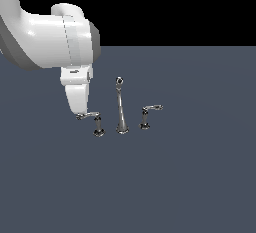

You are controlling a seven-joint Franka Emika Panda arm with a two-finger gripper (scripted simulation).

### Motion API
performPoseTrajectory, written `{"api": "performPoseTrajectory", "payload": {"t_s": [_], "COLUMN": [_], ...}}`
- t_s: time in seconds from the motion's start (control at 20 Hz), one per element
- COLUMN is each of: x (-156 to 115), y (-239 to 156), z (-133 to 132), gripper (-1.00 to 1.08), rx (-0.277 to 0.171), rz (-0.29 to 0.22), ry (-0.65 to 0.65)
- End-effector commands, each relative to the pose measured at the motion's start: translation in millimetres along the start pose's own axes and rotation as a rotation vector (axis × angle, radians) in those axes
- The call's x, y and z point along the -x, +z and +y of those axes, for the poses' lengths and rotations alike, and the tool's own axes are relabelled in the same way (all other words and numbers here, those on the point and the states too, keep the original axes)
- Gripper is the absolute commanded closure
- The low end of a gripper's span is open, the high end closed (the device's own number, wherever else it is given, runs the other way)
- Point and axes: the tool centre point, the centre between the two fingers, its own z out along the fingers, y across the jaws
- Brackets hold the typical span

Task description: Turn on the faucet by rotating a designated handle.

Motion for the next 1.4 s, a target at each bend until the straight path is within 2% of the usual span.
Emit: {"api": "performPoseTrajectory", "payload": {"t_s": [0.0, 0.1, 0.7, 0.8, 1.35], "x": [0, 0, 18, 20, 8], "y": [0, 0, 0, 0, 0], "z": [-1, 0, 39, 32, 70], "gripper": [1.08, 1.08, 1.08, 1.08, 1.08], "rx": [-0.001, 0.000, -0.001, -0.008, -0.003], "rz": [0.000, 0.000, 0.000, -0.004, -0.002], "ry": [0.002, 0.001, 0.002, -0.002, 0.001]}}
